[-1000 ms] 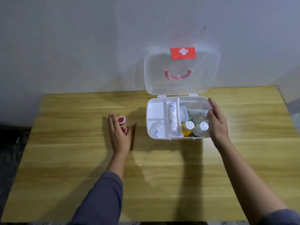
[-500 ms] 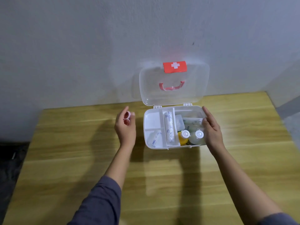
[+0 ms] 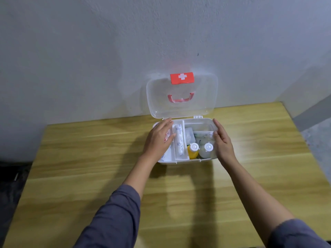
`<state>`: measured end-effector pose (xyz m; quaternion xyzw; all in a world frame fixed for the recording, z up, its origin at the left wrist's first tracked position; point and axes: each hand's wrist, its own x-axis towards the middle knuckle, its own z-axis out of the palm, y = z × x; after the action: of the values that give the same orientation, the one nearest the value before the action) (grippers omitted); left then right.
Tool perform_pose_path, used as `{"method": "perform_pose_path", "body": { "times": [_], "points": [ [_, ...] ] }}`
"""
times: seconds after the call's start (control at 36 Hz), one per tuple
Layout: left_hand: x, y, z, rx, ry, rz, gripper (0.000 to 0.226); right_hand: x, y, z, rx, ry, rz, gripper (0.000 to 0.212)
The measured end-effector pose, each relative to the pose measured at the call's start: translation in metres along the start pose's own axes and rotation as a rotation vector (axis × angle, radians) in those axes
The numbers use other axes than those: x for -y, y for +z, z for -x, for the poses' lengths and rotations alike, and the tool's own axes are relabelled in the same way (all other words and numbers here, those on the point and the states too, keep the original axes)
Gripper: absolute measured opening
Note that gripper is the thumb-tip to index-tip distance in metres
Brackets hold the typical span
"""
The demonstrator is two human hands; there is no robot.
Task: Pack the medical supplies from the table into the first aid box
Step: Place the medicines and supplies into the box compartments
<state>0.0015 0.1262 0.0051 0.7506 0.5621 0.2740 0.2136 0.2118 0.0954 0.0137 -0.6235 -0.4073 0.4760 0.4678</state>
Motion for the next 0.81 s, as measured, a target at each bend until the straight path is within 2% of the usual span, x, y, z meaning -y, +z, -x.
{"method": "perform_pose_path", "body": {
  "times": [0.11,0.25,0.5,0.81],
  "points": [
    [0.002,0.000,-0.001,0.017,-0.009,-0.094,0.055,0.000,-0.001,0.000,0.004,-0.006,0.016,0.043],
    [-0.003,-0.010,0.012,-0.043,-0.095,-0.011,0.067,0.002,-0.001,0.001,0.008,-0.004,0.017,0.043],
    [-0.001,-0.019,0.043,-0.190,-0.116,0.029,0.032,0.002,0.000,0.000,-0.006,0.006,0.023,0.043],
    [-0.001,-0.019,0.038,-0.246,-0.166,0.023,0.026,-0.001,-0.001,-0.001,-0.003,0.008,0.023,0.043]
  ]
}}
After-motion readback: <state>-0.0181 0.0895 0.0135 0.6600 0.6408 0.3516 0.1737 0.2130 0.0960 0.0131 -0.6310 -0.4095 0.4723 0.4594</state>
